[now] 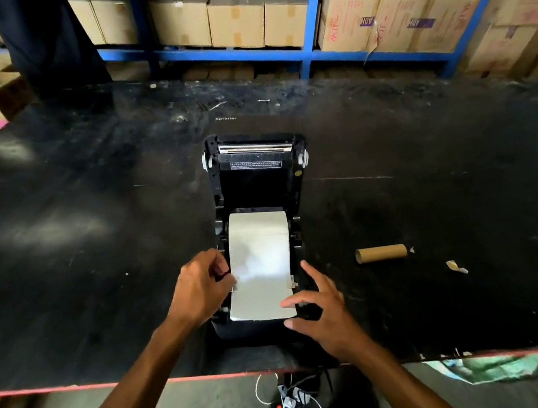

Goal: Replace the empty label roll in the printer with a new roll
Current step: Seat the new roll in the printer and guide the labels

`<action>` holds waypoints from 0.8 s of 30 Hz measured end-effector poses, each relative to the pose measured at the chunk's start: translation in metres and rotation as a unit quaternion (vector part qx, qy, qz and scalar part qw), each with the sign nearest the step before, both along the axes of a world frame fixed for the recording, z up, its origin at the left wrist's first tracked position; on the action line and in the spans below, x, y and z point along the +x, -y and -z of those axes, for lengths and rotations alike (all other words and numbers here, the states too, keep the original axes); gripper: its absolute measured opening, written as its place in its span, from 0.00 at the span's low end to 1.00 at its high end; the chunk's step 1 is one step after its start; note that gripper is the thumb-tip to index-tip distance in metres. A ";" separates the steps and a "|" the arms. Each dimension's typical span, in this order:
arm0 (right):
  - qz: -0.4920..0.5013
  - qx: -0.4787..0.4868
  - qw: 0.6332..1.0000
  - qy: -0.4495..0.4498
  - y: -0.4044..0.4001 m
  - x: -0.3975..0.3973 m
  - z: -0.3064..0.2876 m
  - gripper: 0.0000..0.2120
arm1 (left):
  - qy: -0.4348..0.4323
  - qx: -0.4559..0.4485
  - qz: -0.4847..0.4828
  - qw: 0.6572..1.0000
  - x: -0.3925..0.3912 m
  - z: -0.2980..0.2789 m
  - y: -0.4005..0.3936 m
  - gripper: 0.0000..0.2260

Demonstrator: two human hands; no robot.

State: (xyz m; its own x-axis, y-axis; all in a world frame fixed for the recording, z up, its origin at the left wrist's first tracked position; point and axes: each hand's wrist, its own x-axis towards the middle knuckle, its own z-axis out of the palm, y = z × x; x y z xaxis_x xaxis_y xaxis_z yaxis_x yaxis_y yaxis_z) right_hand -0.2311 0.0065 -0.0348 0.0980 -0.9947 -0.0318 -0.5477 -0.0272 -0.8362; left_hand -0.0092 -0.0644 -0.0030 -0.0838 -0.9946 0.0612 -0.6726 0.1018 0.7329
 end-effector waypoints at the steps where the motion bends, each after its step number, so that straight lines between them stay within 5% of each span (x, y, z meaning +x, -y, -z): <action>1: 0.006 -0.002 1.000 0.008 0.001 0.001 0.000 0.09 | 0.003 -0.014 0.047 0.999 0.001 -0.002 -0.008 0.06; 4: 0.008 -0.004 1.000 -0.008 0.002 -0.002 -0.002 0.05 | 0.089 -0.006 0.211 0.973 0.006 0.000 -0.030 0.13; 7: 0.003 -0.002 0.999 -0.037 0.000 -0.001 -0.004 0.06 | 0.163 -0.086 0.252 0.950 0.012 0.012 -0.039 0.09; 12: -0.030 -0.011 0.998 -0.063 -0.012 -0.004 -0.001 0.10 | 0.149 -0.116 0.271 0.944 0.018 0.019 -0.049 0.04; 18: -0.082 -0.058 0.991 -0.090 -0.030 -0.008 0.013 0.14 | 0.130 -0.048 0.335 0.932 0.023 0.026 -0.063 0.07; 24: -0.088 -0.100 0.982 -0.132 -0.046 -0.004 0.028 0.08 | 0.148 0.024 0.360 0.921 0.025 0.033 -0.070 0.07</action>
